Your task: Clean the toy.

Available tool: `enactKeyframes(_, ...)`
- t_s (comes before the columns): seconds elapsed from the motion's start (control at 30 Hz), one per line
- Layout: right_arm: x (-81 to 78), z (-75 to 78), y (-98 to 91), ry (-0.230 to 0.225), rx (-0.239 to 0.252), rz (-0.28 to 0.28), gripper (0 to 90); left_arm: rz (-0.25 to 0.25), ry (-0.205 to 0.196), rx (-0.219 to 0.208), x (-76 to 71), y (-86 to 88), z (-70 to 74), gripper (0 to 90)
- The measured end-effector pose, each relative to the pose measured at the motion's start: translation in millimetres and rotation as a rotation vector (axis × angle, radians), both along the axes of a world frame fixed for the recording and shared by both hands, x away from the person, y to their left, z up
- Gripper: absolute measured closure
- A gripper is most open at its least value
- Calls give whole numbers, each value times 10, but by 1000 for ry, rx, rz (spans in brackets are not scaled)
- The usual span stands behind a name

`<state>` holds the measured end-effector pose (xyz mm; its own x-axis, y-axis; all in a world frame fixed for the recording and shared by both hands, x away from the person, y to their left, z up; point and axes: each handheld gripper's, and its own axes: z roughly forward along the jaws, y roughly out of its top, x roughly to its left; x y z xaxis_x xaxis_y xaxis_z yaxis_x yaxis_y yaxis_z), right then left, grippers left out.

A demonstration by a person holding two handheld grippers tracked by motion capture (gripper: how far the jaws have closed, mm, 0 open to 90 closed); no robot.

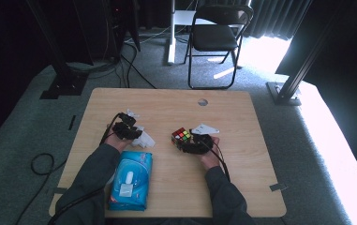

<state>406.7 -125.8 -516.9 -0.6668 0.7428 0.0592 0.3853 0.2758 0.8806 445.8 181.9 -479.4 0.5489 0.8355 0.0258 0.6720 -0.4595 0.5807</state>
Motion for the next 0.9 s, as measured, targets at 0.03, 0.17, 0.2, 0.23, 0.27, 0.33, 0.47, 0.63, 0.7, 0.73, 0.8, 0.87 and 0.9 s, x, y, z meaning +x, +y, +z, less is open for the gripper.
enactKeyframes(0.03, -5, 11, -10, -6, 4, -3, 268, 3, -2, -2, 2, 4, 4, 634)
enactKeyframes(0.17, -10, 63, -66, -33, 24, -24, 309, 15, -9, -16, 4, 33, 41, 611)
enactKeyframes(0.2, -8, 76, -87, -38, 33, -36, 324, 17, -11, -18, 4, 40, 50, 610)
enactKeyframes(0.23, -7, 82, -103, -41, 35, -44, 336, 20, -14, -21, 4, 50, 61, 609)
enactKeyframes(0.27, -4, 88, -124, -43, 41, -57, 355, 23, -16, -26, 4, 59, 70, 609)
enactKeyframes(0.33, 6, 95, -163, -50, 46, -96, 406, 23, -23, -33, 2, 82, 88, 614)
enactKeyframes(0.47, 31, 89, -225, -49, 32, -208, 593, 14, -25, -32, -7, 85, 97, 708)
enactKeyframes(0.63, 32, 82, -240, -47, 1, -246, 802, 22, -36, -30, -7, 89, 105, 804)
enactKeyframes(0.7, 30, 81, -238, -53, -6, -266, 874, 34, -51, -35, -13, 102, 115, 876)
enactKeyframes(0.73, 30, 80, -239, -51, -8, -280, 900, 40, -56, -38, -14, 109, 122, 900)
enactKeyframes(0.8, 36, 74, -246, -45, -13, -290, 900, 41, -59, -35, -13, 114, 132, 900)
enactKeyframes(0.87, 34, 66, -238, -46, -26, -293, 900, 39, -62, -32, -14, 114, 138, 900)
enactKeyframes(0.9, 32, 63, -234, -46, -29, -291, 900, 40, -62, -33, -14, 115, 140, 900)
